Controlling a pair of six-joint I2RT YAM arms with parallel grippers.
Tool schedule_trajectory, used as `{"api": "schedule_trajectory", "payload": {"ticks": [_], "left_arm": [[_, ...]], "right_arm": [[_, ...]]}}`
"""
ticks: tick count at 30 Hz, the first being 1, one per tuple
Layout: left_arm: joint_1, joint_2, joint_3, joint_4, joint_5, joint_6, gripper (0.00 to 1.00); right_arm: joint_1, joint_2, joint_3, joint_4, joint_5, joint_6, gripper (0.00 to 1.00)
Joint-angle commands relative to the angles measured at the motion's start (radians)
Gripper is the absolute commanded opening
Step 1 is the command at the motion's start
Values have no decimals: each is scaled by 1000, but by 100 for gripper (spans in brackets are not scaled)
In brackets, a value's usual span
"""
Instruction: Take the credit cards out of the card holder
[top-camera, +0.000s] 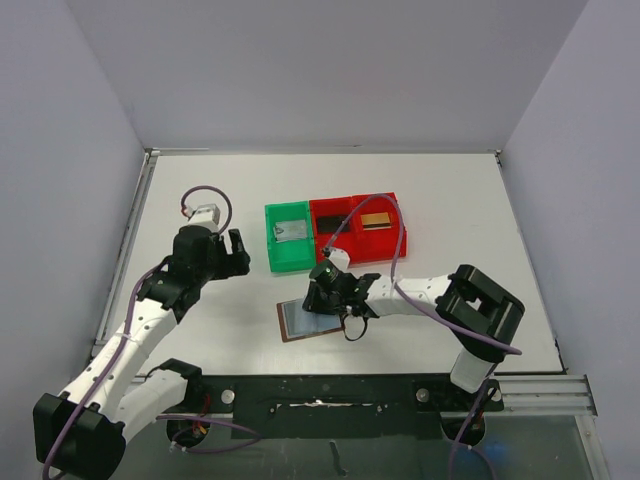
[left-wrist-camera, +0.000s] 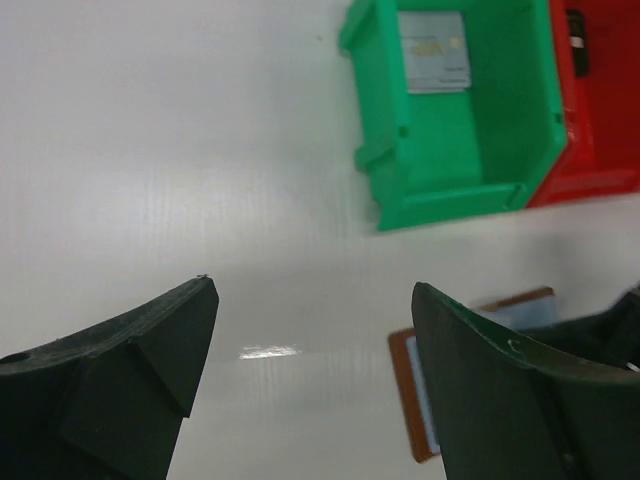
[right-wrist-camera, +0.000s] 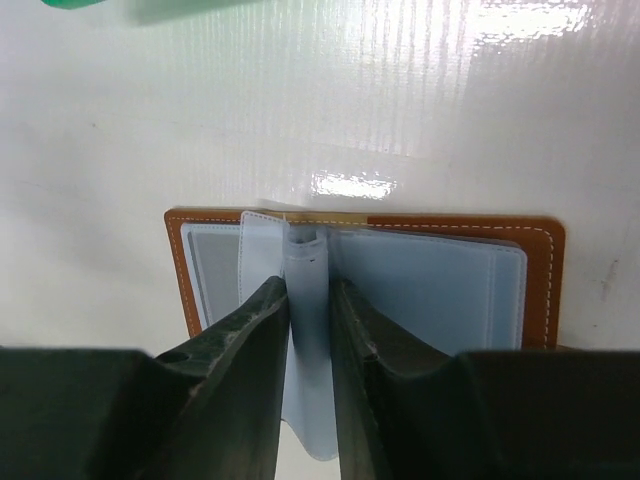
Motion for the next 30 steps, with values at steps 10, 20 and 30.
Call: {"api": "schedule_trajectory", "payload": {"ticks": [10, 20, 30], "left_arm": [[-212, 40, -214, 419, 575, -416, 71], [-344, 225, -338, 701, 464, -605, 68], [-351, 254, -319, 665, 263, -574, 67]], "right_arm": [[-44, -11, -143, 113, -81, 74, 21], [-55, -15, -182, 160, -106, 89, 20], [-62, -8, -189, 167, -112, 93, 19]]}}
